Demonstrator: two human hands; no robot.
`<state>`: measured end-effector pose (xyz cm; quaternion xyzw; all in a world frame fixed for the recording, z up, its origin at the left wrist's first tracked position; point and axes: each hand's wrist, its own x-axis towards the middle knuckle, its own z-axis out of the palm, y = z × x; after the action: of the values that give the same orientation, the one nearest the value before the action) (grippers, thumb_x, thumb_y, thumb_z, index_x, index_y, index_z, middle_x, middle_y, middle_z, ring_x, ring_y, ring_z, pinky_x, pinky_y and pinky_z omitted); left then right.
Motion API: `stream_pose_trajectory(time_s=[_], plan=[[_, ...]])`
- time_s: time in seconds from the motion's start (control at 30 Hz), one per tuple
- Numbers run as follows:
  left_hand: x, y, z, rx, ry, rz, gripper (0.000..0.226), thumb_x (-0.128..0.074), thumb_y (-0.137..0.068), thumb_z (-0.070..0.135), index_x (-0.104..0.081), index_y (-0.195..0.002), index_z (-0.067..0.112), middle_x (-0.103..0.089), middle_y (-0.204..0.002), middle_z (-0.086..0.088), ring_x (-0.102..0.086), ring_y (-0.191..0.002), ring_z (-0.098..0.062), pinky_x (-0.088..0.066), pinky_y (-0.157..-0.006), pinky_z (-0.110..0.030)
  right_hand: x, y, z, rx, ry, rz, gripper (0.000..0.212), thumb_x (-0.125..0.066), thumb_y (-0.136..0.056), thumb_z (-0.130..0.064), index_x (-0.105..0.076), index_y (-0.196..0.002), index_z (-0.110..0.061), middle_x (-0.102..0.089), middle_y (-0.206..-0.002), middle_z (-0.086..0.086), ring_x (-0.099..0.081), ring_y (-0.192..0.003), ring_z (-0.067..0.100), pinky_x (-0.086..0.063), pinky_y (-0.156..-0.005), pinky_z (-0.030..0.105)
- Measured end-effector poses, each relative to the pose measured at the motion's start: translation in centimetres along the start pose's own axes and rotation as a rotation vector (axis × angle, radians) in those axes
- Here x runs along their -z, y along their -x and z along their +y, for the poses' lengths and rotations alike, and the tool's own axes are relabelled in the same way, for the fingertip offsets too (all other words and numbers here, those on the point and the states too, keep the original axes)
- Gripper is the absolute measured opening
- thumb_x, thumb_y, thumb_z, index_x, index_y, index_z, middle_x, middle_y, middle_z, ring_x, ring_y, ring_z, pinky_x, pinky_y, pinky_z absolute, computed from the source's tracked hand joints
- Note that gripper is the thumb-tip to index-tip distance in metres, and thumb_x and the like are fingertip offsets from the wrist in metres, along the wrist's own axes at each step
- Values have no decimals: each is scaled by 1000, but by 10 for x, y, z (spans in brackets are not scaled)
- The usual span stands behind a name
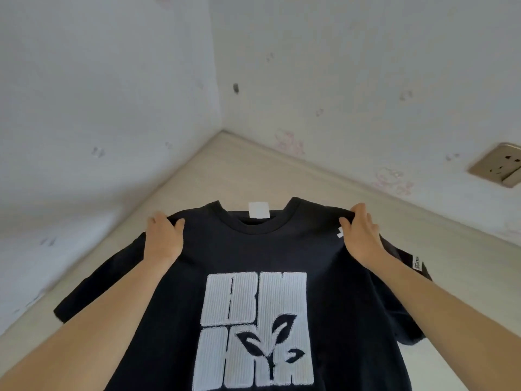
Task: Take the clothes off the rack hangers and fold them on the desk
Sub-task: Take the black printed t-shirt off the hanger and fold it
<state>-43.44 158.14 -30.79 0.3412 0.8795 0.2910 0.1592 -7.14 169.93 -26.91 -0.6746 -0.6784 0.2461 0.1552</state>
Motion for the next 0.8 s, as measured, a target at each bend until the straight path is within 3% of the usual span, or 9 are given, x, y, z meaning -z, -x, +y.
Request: stream_pose_trajectory(time_s=[0.17,0.37,0.47,0.57,0.67,0.73,0.8], plan=[[-46,-20,5,38,72,105,28,-50,-100,23,-46,-111,-3,-45,-116,-21,-46,-84,-24,-39,-73,-34,-46,-40,19,4,33,-2,16,-38,-103,-29,-33,-105,-14,-48,-105,13,-43,-93,30,-39,-78,41],[-77,-87,28,-172,11,129,29,-48,-101,23,-47,-114,-4,-45,-119,-23,-49,-91,-29,-40,-77,-33,-61,-109,16,43,47,98,23,-39,-102,-31,-37,-114,-11,-47,-114,17,-45,-103,34,-41,-81,44],[-84,-115,41,-184,42,132,35,-48,-101,21,-41,-127,0,-43,-131,-21,-50,-111,-37,-44,-92,-42,-60,-135,6,50,-9,110,29,-44,-101,-27,-35,-121,-9,-43,-121,19,-47,-105,37,-40,-83,41],[-91,-118,43,-295,-78,149,55,-54,-95,15,-30,-144,6,-38,-145,-19,-39,-131,-37,-32,-111,-52,-59,-138,0,178,90,96,42,-51,-98,-14,-30,-133,-2,-37,-129,23,-51,-102,38,-43,-81,35],[-99,-88,39,-386,-266,156,49,-53,-94,19,-42,-140,9,-41,-148,-15,-36,-138,-33,-24,-115,-58,-65,-121,7,316,256,93,49,-55,-94,-13,-33,-136,-1,-33,-138,20,-47,-118,39,-47,-95,42],[-106,-59,33,-380,-293,110,44,-50,-96,24,-48,-138,9,-41,-150,-14,-34,-141,-32,-23,-115,-59,-71,-109,17,368,400,44,49,-53,-96,-27,-36,-139,-8,-31,-146,16,-37,-132,37,-40,-106,43],[-115,-33,20,-365,-357,-3,49,-43,-99,34,-43,-144,12,-35,-154,-14,-25,-145,-33,-19,-114,-61,-76,-97,33,384,540,-60,52,-43,-100,-38,-33,-144,-12,-26,-153,15,-25,-142,36,-29,-115,44]])
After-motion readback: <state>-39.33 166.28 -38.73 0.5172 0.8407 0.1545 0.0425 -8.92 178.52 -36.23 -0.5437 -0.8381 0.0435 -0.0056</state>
